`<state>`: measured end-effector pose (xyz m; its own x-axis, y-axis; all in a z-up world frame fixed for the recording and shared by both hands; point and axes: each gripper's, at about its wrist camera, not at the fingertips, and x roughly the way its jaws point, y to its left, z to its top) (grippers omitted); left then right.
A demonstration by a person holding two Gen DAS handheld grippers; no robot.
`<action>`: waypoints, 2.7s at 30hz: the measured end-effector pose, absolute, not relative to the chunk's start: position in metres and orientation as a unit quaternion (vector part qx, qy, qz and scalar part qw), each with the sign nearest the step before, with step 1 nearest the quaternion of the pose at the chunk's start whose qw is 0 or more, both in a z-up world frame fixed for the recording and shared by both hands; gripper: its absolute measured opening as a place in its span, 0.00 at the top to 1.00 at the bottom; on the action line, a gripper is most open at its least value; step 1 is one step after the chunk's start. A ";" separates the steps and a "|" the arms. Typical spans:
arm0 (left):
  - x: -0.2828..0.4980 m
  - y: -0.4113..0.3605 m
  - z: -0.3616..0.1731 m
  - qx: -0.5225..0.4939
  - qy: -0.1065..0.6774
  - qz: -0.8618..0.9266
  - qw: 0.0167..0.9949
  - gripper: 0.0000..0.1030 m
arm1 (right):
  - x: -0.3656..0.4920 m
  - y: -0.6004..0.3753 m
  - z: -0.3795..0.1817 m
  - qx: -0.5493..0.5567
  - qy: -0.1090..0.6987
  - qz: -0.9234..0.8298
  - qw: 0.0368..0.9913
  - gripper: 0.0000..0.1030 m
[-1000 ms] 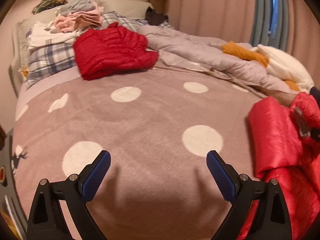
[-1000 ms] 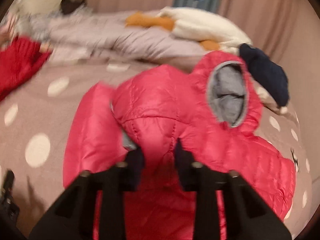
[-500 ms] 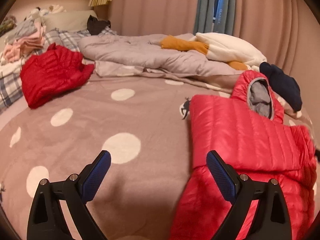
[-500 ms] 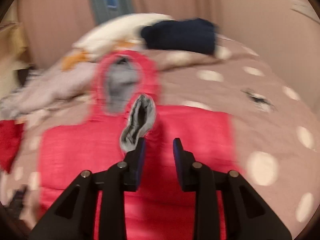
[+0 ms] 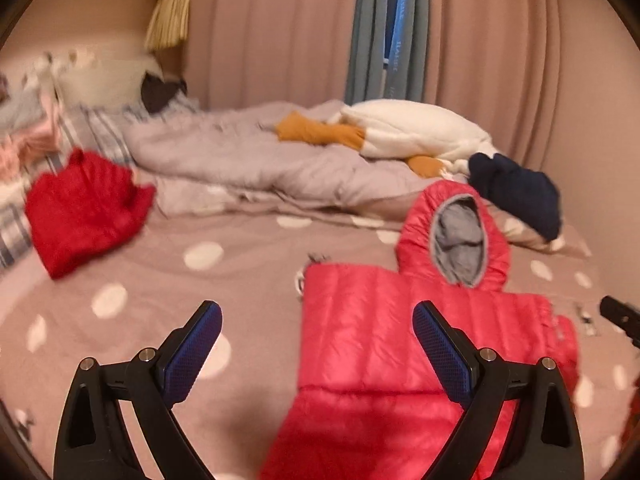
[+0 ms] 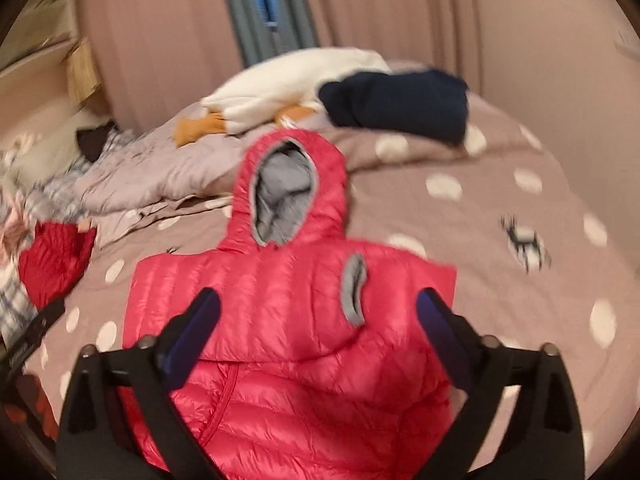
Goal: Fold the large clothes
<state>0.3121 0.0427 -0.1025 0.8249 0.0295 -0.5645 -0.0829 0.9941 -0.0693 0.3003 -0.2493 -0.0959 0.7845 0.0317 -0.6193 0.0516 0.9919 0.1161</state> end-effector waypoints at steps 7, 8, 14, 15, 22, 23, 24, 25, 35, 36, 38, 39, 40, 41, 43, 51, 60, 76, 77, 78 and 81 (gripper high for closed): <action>0.348 -0.004 -0.149 -0.008 0.339 0.016 0.941 0.07 | 0.328 -0.256 -0.130 0.072 0.352 -0.004 0.933 0.02; 0.353 -0.011 -0.158 -0.007 0.345 0.007 0.939 0.07 | 0.332 -0.258 -0.134 0.081 0.356 -0.003 0.931 0.02; 0.389 -0.042 -0.202 0.031 0.367 0.016 0.929 0.07 | 0.378 -0.263 -0.192 0.019 0.414 -0.053 0.908 0.04; 0.392 -0.045 -0.211 0.038 0.369 0.021 0.928 0.07 | 0.383 -0.265 -0.202 0.010 0.420 -0.050 0.906 0.04; 0.395 -0.042 -0.230 0.026 0.362 0.011 0.932 0.03 | 0.386 -0.265 -0.237 -0.023 0.379 -0.042 0.924 0.00; 0.396 -0.041 -0.231 0.022 0.364 0.011 0.931 0.02 | 0.386 -0.265 -0.237 -0.025 0.377 -0.044 0.925 0.00; 0.396 -0.041 -0.232 0.021 0.364 0.012 0.931 0.02 | 0.386 -0.264 -0.237 -0.026 0.376 -0.045 0.925 0.00; 0.395 -0.043 -0.233 0.026 0.363 0.016 0.931 0.02 | 0.386 -0.264 -0.237 -0.025 0.374 -0.046 0.926 0.00; 0.398 -0.048 -0.237 0.044 0.366 0.028 0.929 0.01 | 0.385 -0.258 -0.241 -0.039 0.363 -0.061 0.929 0.00; 0.398 -0.048 -0.238 0.044 0.366 0.028 0.929 0.01 | 0.385 -0.258 -0.241 -0.039 0.362 -0.061 0.929 0.00; 0.399 -0.048 -0.238 0.042 0.367 0.027 0.929 0.01 | 0.385 -0.258 -0.241 -0.039 0.362 -0.061 0.929 0.00; 0.400 -0.048 -0.238 0.040 0.368 0.026 0.929 0.01 | 0.385 -0.258 -0.241 -0.038 0.362 -0.061 0.929 0.00; 0.400 -0.047 -0.238 0.039 0.369 0.025 0.928 0.01 | 0.385 -0.258 -0.241 -0.037 0.362 -0.061 0.929 0.00; 0.401 -0.047 -0.239 0.037 0.370 0.024 0.928 0.01 | 0.384 -0.258 -0.241 -0.036 0.362 -0.060 0.930 0.00; 0.401 -0.046 -0.239 0.035 0.371 0.023 0.928 0.01 | 0.385 -0.258 -0.242 -0.036 0.361 -0.061 0.930 0.00; 0.402 -0.047 -0.239 0.036 0.370 0.025 0.928 0.01 | 0.385 -0.256 -0.243 -0.048 0.356 -0.071 0.930 0.00; 0.402 -0.047 -0.240 0.039 0.369 0.027 0.928 0.00 | 0.385 -0.254 -0.243 -0.057 0.353 -0.078 0.930 0.00; 0.402 -0.048 -0.240 0.039 0.371 0.028 0.928 0.00 | 0.388 -0.254 -0.245 -0.053 0.357 -0.077 0.929 0.00; 0.402 -0.048 -0.240 0.039 0.371 0.029 0.928 0.00 | 0.388 -0.254 -0.246 -0.054 0.358 -0.077 0.929 0.00; 0.402 -0.048 -0.240 0.040 0.370 0.029 0.928 0.00 | 0.388 -0.255 -0.246 -0.053 0.358 -0.076 0.929 0.00; 0.402 -0.048 -0.240 0.039 0.371 0.028 0.928 0.00 | 0.387 -0.255 -0.245 -0.046 0.357 -0.073 0.930 0.00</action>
